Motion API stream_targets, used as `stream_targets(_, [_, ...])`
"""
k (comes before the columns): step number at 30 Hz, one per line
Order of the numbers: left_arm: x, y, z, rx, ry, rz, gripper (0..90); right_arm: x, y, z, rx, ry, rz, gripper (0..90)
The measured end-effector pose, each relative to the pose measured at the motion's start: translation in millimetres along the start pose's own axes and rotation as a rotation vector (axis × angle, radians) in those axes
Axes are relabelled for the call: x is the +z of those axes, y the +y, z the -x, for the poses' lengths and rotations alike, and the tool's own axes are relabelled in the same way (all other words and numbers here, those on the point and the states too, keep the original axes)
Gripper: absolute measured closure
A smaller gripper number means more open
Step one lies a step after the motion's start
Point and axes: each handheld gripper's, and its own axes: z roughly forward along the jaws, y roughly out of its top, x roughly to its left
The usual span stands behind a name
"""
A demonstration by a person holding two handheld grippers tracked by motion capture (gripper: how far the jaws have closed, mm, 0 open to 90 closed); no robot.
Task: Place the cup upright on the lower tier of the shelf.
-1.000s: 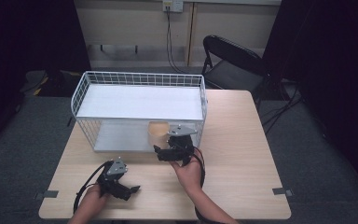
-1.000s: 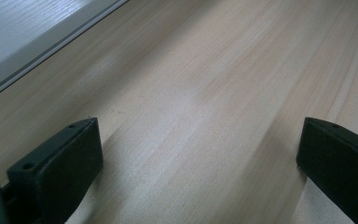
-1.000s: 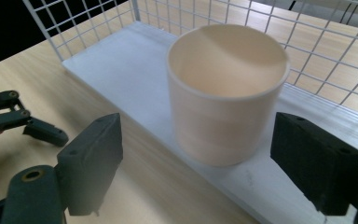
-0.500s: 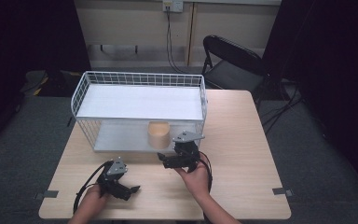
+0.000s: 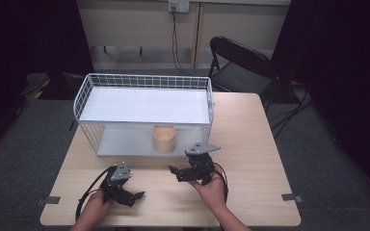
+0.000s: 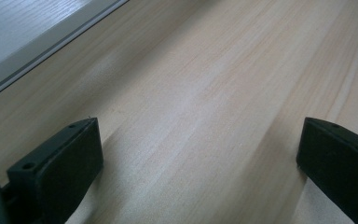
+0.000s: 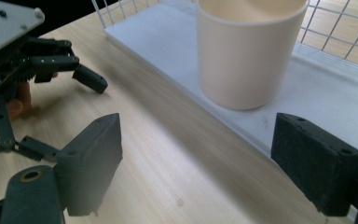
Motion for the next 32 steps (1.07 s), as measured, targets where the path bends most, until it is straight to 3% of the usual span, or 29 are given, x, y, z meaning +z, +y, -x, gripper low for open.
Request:
stream_targets(7, [0.0, 0.0, 0.0, 0.0, 0.0, 0.0, 0.0, -4.5, -15.5, -0.3, -0.017, 0.018, -0.022, 15.9])
stream_targets(18, [0.0, 0.1, 0.1, 0.0, 0.001, 0.0, 0.0, -12.8, -52.0, 10.5, -0.038, 0.042, -0.059, 15.8])
stream_targets(32, [0.1, 0.0, 0.3, -0.002, 0.002, 0.0, 0.0, -13.3, -69.1, 12.1, -0.063, 0.056, -0.109, 16.9])
